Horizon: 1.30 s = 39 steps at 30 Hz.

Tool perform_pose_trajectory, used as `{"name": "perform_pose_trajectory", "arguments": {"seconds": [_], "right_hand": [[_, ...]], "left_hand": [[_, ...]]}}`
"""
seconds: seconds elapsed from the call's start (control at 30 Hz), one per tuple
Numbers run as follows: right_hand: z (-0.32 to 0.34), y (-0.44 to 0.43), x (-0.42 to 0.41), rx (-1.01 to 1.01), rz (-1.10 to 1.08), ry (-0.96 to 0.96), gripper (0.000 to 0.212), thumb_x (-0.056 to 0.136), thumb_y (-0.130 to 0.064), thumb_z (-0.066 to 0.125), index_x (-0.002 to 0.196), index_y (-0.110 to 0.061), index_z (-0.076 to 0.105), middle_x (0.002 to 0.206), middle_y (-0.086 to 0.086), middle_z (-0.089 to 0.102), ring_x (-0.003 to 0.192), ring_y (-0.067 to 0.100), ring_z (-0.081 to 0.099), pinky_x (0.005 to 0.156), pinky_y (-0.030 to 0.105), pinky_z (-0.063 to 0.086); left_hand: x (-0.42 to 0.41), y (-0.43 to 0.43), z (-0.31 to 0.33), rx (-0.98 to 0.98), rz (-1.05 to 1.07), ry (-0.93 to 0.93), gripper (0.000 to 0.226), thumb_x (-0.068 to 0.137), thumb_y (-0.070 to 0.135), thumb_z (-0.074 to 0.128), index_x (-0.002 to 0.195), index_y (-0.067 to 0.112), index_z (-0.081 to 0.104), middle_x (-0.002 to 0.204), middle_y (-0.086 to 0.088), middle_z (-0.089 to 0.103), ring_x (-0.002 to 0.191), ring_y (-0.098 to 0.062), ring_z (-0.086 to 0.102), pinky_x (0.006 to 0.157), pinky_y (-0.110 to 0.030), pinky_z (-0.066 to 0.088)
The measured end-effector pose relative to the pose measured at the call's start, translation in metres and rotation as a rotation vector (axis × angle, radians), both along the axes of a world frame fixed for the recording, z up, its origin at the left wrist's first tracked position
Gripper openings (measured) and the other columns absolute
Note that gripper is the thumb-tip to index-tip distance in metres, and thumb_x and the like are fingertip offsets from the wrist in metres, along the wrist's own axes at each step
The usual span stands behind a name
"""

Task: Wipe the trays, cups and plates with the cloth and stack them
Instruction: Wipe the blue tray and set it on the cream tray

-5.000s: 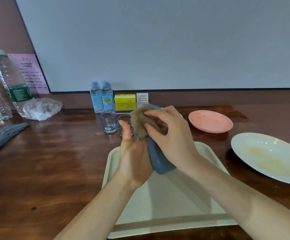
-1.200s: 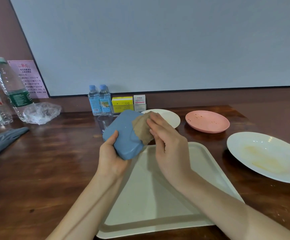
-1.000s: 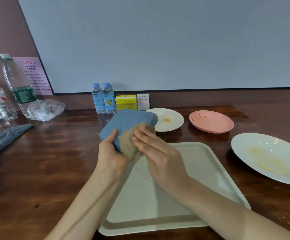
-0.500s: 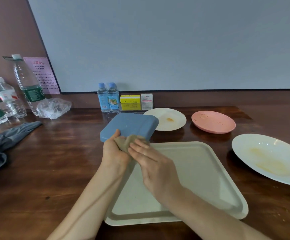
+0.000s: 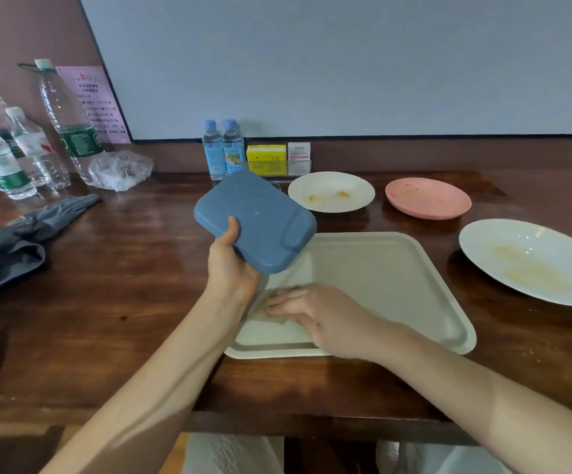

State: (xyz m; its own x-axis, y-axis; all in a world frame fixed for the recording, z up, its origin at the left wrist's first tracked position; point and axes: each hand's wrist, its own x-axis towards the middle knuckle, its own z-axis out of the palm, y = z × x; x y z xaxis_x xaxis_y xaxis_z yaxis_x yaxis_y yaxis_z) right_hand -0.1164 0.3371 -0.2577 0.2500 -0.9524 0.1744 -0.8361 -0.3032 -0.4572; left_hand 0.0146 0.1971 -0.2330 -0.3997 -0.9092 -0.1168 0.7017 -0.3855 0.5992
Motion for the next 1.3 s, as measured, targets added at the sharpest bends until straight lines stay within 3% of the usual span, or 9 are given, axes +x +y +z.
{"name": "perform_pose_trajectory", "arguments": {"seconds": [0.13,0.27,0.47,0.63,0.77,0.93,1.07,1.17,1.3], "right_hand": [[0.009,0.020,-0.005,0.147,0.083,-0.115,0.052,0.100,0.009,0.047,0.121,-0.026,0.078,0.141,-0.015,0.067,0.138,-0.005,0.051,0.122,0.031,0.039],[0.017,0.029,-0.030,0.148,0.013,-0.131,0.049,0.094,0.010,0.051,0.105,-0.026,0.083,0.126,-0.017,0.074,0.124,-0.003,0.063,0.115,0.035,0.047],[0.009,0.006,-0.001,0.082,0.059,-0.016,0.056,0.096,0.013,0.054,0.130,-0.027,0.075,0.142,-0.014,0.066,0.134,0.002,0.057,0.120,0.032,0.042],[0.010,-0.012,-0.007,0.066,0.061,-0.024,0.046,0.102,0.004,0.053,0.137,-0.022,0.070,0.147,-0.007,0.063,0.139,0.009,0.055,0.121,0.032,0.040],[0.012,-0.007,-0.052,0.078,-0.129,0.018,0.053,0.097,0.007,0.052,0.135,-0.025,0.071,0.146,-0.011,0.063,0.139,0.008,0.055,0.121,0.033,0.039],[0.012,0.023,-0.108,0.026,-0.374,0.089,0.045,0.102,-0.001,0.055,0.134,-0.028,0.072,0.144,-0.006,0.065,0.137,0.015,0.059,0.120,0.034,0.041],[0.020,0.052,-0.126,0.058,-0.672,0.359,0.055,0.097,-0.001,0.049,0.138,-0.032,0.068,0.127,-0.002,0.074,0.112,0.021,0.068,0.088,0.030,0.048],[0.023,0.058,-0.104,0.074,-0.676,0.423,0.050,0.092,-0.002,0.049,0.127,-0.029,0.074,0.116,-0.003,0.075,0.106,0.022,0.067,0.092,0.035,0.053],[0.007,0.057,-0.065,0.042,-0.555,0.317,0.052,0.088,-0.006,0.056,0.128,-0.035,0.073,0.123,-0.005,0.075,0.114,0.025,0.068,0.098,0.037,0.052]], "left_hand": [[0.000,-0.004,-0.005,0.045,0.002,-0.032,0.041,0.109,0.029,0.058,0.148,0.016,0.057,0.136,-0.013,0.073,0.127,-0.040,0.069,0.112,-0.065,0.049],[0.004,-0.013,-0.011,0.114,-0.011,-0.034,0.043,0.107,0.030,0.061,0.148,0.020,0.056,0.134,-0.014,0.074,0.125,-0.044,0.069,0.111,-0.070,0.047],[-0.001,-0.014,-0.014,0.168,-0.045,-0.053,0.036,0.106,0.031,0.062,0.139,0.017,0.063,0.129,-0.013,0.077,0.124,-0.044,0.070,0.113,-0.066,0.047],[-0.002,-0.016,-0.015,0.154,-0.042,-0.101,0.034,0.104,0.030,0.064,0.135,0.016,0.065,0.127,-0.014,0.077,0.122,-0.045,0.070,0.112,-0.067,0.047],[-0.001,-0.014,-0.011,0.156,-0.032,-0.127,0.031,0.106,0.029,0.061,0.134,0.017,0.066,0.127,-0.013,0.078,0.119,-0.044,0.071,0.107,-0.066,0.051],[0.001,-0.010,-0.008,0.164,-0.034,-0.128,0.025,0.107,0.028,0.060,0.129,0.020,0.066,0.126,-0.012,0.078,0.118,-0.043,0.072,0.107,-0.065,0.051],[0.001,-0.006,-0.005,0.161,-0.049,-0.144,0.023,0.107,0.028,0.059,0.127,0.020,0.067,0.124,-0.012,0.078,0.117,-0.042,0.071,0.107,-0.064,0.051],[0.000,-0.004,-0.002,0.158,-0.081,-0.161,0.024,0.107,0.028,0.059,0.128,0.021,0.067,0.120,-0.012,0.080,0.116,-0.042,0.072,0.107,-0.064,0.052],[-0.001,-0.003,-0.002,0.155,-0.084,-0.173,0.028,0.105,0.028,0.062,0.132,0.021,0.066,0.121,-0.012,0.080,0.117,-0.043,0.072,0.108,-0.064,0.051]]}}
